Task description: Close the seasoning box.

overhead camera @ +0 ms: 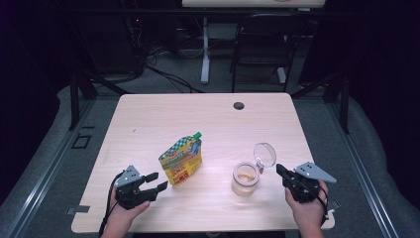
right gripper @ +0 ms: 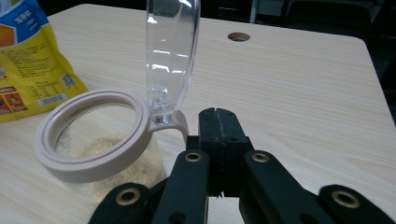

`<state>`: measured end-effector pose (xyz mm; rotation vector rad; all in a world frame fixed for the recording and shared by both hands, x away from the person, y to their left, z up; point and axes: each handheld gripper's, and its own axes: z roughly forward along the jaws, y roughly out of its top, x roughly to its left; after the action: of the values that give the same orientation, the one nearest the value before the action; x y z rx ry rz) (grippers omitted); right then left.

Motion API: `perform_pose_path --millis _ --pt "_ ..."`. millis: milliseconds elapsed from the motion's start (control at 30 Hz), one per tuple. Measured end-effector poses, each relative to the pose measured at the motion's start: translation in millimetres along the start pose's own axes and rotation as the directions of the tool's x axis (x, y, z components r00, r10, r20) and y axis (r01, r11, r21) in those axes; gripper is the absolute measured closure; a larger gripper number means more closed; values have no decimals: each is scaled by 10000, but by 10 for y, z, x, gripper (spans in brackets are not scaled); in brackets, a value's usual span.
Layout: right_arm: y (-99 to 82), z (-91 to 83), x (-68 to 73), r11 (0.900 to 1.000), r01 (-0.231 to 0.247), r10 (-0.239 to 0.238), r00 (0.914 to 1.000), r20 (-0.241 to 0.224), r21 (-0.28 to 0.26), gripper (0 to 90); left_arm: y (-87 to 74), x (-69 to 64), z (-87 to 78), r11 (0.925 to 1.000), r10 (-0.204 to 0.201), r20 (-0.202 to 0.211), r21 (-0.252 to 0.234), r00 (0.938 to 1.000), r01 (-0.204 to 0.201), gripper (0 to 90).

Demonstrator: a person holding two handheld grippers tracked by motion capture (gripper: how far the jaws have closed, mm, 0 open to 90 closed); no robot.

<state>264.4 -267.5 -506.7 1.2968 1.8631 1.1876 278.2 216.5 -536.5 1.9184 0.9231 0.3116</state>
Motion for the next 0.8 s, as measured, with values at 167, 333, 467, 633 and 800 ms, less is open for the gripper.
perform_pose_path --millis 167,333,467,633,800 --pt "13 57 -26 10000 -58 59 9998 163 -22 900 -19 -5 -20 10000 -17 -84 55 10000 17 464" --pt "38 94 -34 9998 -95 97 9998 159 -168 900 -36 0 -43 9999 -114 -147 8 9998 114 464" --pt "52 100 -20 9998 -11 14 9999 139 -212 899 -42 11 -51 9999 -163 -194 -16 9997 162 464" --pt "59 98 -9 9996 -48 50 10000 65 -287 898 -45 17 -47 9998 -199 -208 -2 9996 199 464" --pt "74 97 16 9994 10 -9 10000 18 -356 898 -48 27 -46 9997 -227 -220 29 9995 228 464"
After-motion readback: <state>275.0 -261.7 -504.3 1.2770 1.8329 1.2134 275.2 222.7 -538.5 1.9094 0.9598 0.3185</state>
